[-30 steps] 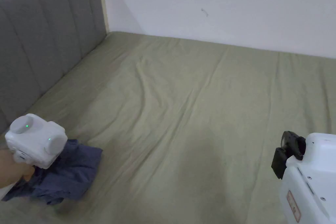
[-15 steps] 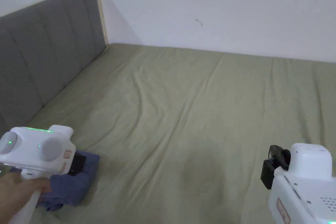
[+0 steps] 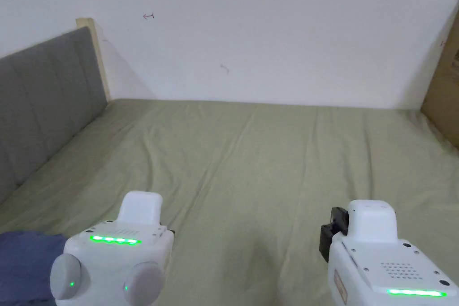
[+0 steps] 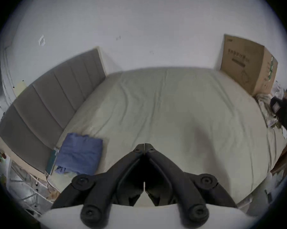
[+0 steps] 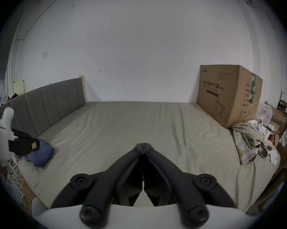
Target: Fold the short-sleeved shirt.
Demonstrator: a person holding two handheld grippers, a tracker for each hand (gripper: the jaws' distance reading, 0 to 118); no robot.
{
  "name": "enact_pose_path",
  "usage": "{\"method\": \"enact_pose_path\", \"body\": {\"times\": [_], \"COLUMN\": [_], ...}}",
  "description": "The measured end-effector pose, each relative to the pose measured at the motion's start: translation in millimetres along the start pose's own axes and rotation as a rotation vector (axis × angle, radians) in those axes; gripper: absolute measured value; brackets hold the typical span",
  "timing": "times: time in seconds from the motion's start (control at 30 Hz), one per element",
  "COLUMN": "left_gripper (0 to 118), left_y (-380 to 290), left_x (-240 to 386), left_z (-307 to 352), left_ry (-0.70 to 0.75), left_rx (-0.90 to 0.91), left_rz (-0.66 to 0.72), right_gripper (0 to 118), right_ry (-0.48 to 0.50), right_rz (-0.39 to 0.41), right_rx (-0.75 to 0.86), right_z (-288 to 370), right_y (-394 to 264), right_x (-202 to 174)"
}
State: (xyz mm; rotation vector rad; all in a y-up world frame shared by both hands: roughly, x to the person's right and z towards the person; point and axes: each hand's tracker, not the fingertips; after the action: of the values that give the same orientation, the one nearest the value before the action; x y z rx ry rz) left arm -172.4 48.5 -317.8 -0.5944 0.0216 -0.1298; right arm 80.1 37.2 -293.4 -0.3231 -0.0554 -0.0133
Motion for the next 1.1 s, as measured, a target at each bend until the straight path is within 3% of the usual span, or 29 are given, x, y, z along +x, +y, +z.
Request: {"method": "enact_pose_path", "body": {"times": [0.3, 0.83, 0.87, 0.93, 0.97, 1.0, 1.03, 1.07, 1.1], "left_gripper": [0, 1, 8, 39, 62, 94, 107, 112, 112], "left_y": [52.8, 57.9, 56.7, 55.6, 54.7, 55.0, 55.8, 54.8, 53.9], "left_x": [39.3, 52.8, 51.1, 47.6, 46.9, 47.6, 48.6, 49.5, 49.8], "left_z": [78.7, 121.8, 122.8, 125.2, 125.8, 125.2, 123.9, 122.8, 122.4], "left_ry": [0.039, 0.059, 0.047, -0.015, -0.032, -0.027, -0.02, -0.02, -0.007], "left_rx": [0.322, 0.511, 0.525, 0.551, 0.552, 0.546, 0.541, 0.547, 0.57], "left_rz": [-0.049, 0.017, 0.022, 0.037, 0.037, 0.033, 0.029, 0.025, 0.027], "right_gripper": [1, 2, 4, 13, 19, 28, 34, 45, 70], "right_ry": [-0.002, -0.029, -0.034, -0.038, -0.037, -0.034, -0.028, -0.033, -0.036], "right_rz": [-0.025, -0.021, -0.018, -0.016, -0.017, -0.019, -0.021, -0.024, -0.024], "right_rx": [0.148, 0.251, 0.255, 0.264, 0.265, 0.268, 0.278, 0.287, 0.296], "right_z": [33.9, 66.5, 66.6, 67.6, 68.0, 68.5, 69.2, 69.7, 70.4], "right_y": [59.9, 83.9, 82.8, 81.8, 82.5, 82.9, 82.7, 82.9, 82.9], "right_x": [12.8, 25.7, 26.1, 27.6, 28.5, 29.9, 30.7, 30.6, 30.9]}}
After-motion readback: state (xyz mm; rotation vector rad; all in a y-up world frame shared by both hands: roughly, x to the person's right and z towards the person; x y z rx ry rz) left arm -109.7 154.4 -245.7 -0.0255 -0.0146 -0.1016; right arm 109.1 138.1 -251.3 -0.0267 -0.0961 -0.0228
